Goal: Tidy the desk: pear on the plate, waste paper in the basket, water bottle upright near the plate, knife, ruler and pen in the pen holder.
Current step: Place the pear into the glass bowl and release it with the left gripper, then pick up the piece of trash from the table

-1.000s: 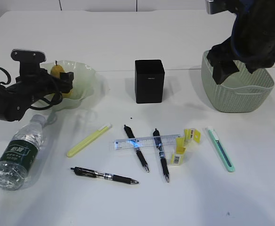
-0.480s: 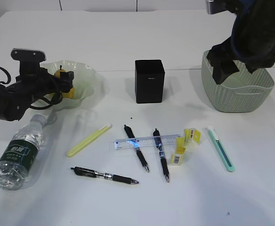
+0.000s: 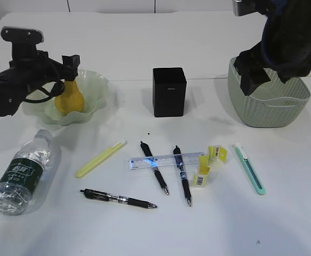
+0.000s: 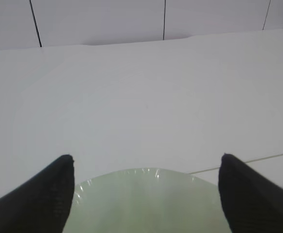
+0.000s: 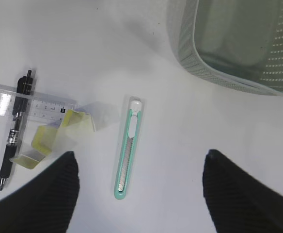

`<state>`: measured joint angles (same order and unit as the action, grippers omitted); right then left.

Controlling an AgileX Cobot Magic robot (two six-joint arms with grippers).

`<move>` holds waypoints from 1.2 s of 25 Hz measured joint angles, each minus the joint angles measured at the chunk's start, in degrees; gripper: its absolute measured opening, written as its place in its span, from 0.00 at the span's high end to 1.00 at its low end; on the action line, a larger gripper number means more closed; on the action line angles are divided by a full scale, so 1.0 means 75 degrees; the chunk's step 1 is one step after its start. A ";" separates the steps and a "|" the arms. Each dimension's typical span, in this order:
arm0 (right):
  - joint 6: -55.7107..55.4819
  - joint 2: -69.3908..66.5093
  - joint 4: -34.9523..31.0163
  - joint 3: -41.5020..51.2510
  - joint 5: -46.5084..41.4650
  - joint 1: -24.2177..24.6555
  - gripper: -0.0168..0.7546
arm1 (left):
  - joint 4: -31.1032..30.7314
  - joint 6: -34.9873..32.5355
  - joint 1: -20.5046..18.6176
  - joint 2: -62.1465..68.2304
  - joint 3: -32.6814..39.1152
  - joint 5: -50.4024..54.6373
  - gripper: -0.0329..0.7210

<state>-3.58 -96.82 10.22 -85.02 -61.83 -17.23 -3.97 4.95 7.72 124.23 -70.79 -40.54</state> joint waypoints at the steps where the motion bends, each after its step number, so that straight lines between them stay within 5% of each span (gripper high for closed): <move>1: 0.0000 0.0000 0.0000 0.0000 0.0000 0.0000 0.22 | 0.0000 0.0000 0.0000 -0.0102 0.0000 0.0149 0.05; 12: 0.0000 0.0000 0.0000 0.0000 -0.0014 0.0000 0.22 | 0.0144 0.0000 0.0000 -0.1758 0.0000 0.3780 0.16; 30: 0.0000 0.0000 -0.0289 0.0000 -0.0813 0.0000 0.22 | 0.0796 0.0000 -0.0420 -0.4955 0.0000 1.0300 0.17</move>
<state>-3.58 -96.82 8.05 -85.02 -67.92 -17.23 2.00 4.95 4.57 87.07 -70.79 36.70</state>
